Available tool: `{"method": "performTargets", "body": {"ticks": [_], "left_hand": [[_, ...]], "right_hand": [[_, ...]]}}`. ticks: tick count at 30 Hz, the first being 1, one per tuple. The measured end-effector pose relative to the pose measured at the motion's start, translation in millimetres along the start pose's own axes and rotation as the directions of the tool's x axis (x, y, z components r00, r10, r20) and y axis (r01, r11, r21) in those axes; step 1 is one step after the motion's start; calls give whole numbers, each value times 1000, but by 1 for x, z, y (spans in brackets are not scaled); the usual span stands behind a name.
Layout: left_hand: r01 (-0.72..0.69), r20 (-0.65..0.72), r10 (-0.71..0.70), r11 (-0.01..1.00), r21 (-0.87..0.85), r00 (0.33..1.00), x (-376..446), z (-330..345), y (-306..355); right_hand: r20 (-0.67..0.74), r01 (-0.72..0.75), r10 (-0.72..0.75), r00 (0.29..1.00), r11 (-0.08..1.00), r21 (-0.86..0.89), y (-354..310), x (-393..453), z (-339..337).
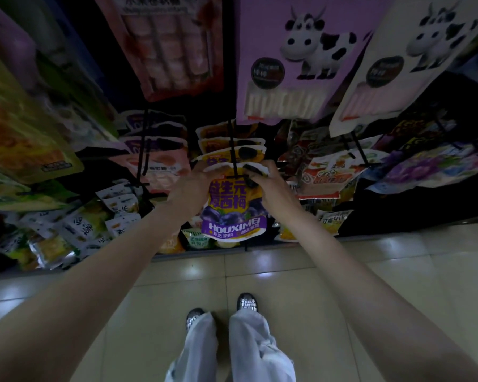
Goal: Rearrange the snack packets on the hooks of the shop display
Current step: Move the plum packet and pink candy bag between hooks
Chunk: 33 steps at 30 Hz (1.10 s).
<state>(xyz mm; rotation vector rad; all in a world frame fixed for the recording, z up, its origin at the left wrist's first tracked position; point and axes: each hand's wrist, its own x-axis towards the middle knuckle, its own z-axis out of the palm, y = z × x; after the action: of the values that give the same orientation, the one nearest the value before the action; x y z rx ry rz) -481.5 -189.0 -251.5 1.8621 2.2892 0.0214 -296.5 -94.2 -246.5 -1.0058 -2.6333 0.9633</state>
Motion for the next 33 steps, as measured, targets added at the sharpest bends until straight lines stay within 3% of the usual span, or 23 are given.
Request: {"method": "performTargets", "body": {"ticks": [2,7,14,16,20,25,29,33], "left_hand": [[13,4,-13,1000,5,1000,-1,-3,2],[61,37,-66,992,111,997,-5,-6,2],[190,241,-176,981,-38,955,5,-19,8],[186,175,-183,982,-4,968,1,-24,2],[206,-62,-235,931,-301,970,-17,-49,-8],[64,-319,-243,874,-482,916,-42,-78,-15],[50,-355,-300,821,-569,885,-57,-101,-20],[25,-408,-334,799,-601,850,-72,-123,-30]], "right_hand": [[6,-8,8,1000,1000,13,-6,2,-2],[64,-43,53,996,988,-150,-8,4,-2],[150,-11,43,988,978,-210,-7,37,-3],[173,-74,122,977,962,-261,-15,42,-6],[87,-145,172,981,956,-254,-36,23,-16],[-55,34,-44,998,987,-158,-70,-7,-46],[-179,182,-176,968,983,14,-118,14,-79],[-355,251,-160,921,940,229,-159,64,-91]]}}
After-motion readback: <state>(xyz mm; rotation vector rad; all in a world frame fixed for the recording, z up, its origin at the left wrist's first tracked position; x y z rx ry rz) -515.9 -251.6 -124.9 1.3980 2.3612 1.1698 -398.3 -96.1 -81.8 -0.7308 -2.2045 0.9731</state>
